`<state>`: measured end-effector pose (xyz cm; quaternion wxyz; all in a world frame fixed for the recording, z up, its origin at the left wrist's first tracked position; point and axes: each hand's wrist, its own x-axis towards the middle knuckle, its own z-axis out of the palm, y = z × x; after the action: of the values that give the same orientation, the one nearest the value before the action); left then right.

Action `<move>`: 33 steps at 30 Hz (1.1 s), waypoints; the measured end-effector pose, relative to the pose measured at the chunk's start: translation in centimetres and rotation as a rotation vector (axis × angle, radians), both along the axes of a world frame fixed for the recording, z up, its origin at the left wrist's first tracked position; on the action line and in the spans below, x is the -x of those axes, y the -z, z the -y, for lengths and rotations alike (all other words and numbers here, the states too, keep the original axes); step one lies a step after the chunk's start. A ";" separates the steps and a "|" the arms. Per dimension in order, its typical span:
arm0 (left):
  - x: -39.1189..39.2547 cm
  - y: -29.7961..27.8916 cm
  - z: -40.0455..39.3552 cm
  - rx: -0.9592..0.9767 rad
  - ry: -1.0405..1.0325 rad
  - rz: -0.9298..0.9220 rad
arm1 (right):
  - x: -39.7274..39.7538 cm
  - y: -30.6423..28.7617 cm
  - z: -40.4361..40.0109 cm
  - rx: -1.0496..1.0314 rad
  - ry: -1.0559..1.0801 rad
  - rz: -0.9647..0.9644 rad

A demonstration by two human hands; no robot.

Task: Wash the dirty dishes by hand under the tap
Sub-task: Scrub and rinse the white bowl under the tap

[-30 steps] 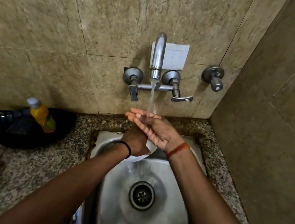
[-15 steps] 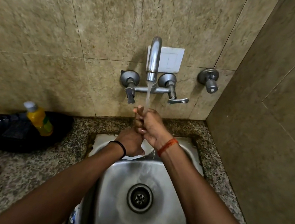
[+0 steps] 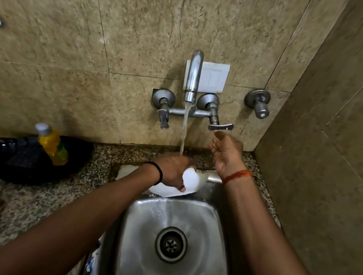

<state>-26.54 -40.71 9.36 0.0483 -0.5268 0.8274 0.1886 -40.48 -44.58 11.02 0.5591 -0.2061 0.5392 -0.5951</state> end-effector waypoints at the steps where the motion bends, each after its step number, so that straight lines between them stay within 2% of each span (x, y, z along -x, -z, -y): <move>1: 0.0 -0.2 0.1 -0.003 0.005 0.004 | 0.1 -0.2 0.2 -0.005 0.003 -0.031; 8: -0.1 -1.5 1.3 -0.018 -0.009 -0.070 | 0.3 -0.8 2.0 0.034 0.018 -0.032; 14: -0.3 -1.7 1.9 -0.030 -0.021 -0.095 | 1.4 0.2 1.6 0.051 -0.220 0.188; 20: -0.4 -1.5 1.9 0.001 -0.023 -0.098 | 1.2 0.3 2.0 0.084 -0.270 0.149; 23: -0.6 -1.5 1.9 0.019 -0.022 -0.130 | 1.0 0.3 2.0 0.078 -0.222 -0.048; 25: -0.8 -1.6 1.8 0.025 -0.027 -0.148 | 0.9 0.3 2.1 0.065 -0.176 -0.304; 26: -0.8 -1.7 1.8 0.025 -0.032 -0.153 | 0.8 0.3 2.1 0.061 -0.153 -0.505; 29: -1.0 -1.8 1.7 0.042 -0.040 -0.165 | 0.2 0.7 1.9 0.144 -0.113 -1.273; 30: -1.0 -1.8 1.6 0.050 -0.044 -0.171 | 0.0 0.8 1.7 0.178 -0.073 -1.428; 33: -1.4 -1.9 1.4 0.062 -0.060 -0.203 | -0.4 0.9 1.4 0.215 0.017 -1.527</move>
<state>-25.16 -42.09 11.26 -0.0578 -0.5308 0.8173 0.2165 -40.10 -46.02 10.17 0.0040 -0.6086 0.7163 -0.3413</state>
